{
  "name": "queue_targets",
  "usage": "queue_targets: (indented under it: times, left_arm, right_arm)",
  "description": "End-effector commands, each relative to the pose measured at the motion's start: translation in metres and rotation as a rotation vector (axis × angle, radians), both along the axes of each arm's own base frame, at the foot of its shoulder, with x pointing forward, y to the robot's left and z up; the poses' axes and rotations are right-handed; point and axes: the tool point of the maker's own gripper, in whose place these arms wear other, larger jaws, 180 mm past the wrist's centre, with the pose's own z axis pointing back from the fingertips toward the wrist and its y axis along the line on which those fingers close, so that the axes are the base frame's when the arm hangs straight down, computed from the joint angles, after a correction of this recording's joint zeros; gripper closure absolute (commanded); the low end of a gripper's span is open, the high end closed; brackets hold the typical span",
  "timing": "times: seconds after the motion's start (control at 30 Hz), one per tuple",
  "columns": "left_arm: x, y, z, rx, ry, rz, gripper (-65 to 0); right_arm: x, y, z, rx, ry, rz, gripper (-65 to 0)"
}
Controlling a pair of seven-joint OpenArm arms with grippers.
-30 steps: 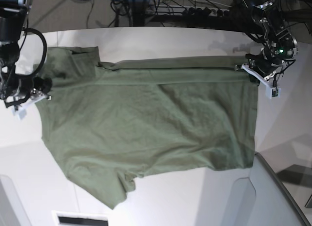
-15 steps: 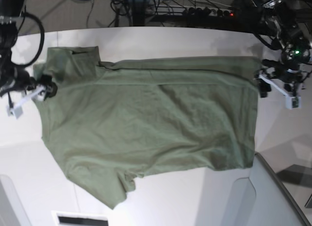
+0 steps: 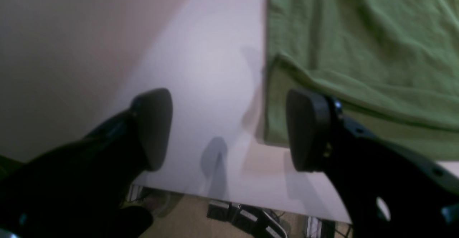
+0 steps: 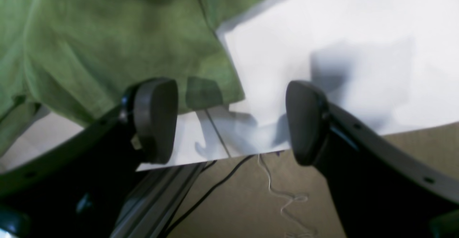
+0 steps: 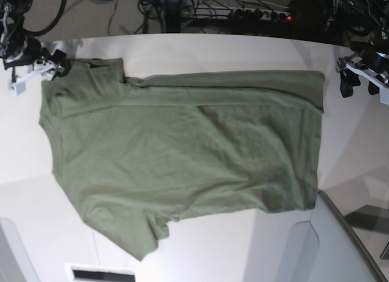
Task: Layout the t-shirt on the table in an organized manner, then fold the t-shirt properly
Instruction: 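Release the shirt and move both grippers to regrasp its edge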
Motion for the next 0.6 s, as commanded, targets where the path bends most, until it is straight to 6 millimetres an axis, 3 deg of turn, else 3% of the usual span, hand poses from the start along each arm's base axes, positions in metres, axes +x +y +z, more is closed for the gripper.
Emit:
queue_targets:
  times: [0.0, 0.27, 0.33, 0.4, 0.57]
  left_arm:
    - [0.003, 0.006, 0.011, 0.014, -0.038, -0.004, -47.7]
    - [-0.006, 0.019, 0.012, 0.035, -0.019, 0.015, -47.7]
    - [-0.007, 0.019, 0.011, 0.035, -0.014, 0.015, -47.7]
    - [-0.007, 0.019, 0.011, 0.035, -0.014, 0.015, -47.7]
    - [-0.008, 0.019, 0.01, 0.033, -0.013, 0.015, -47.7]
  right_arm:
    - [0.007, 0.0, 0.002, -0.009, -0.011, 0.015, -42.3]
    - [0.015, 0.03, -0.002, 0.028, -0.007, 0.098, -25.2]
    - [0.014, 0.03, -0.002, 0.027, -0.007, 0.096, -16.1]
    - [0.015, 0.03, -0.001, 0.028, -0.008, 0.095, 0.0]
    - [0.023, 0.034, 0.012, 0.027, -0.02, 0.126, 0.0]
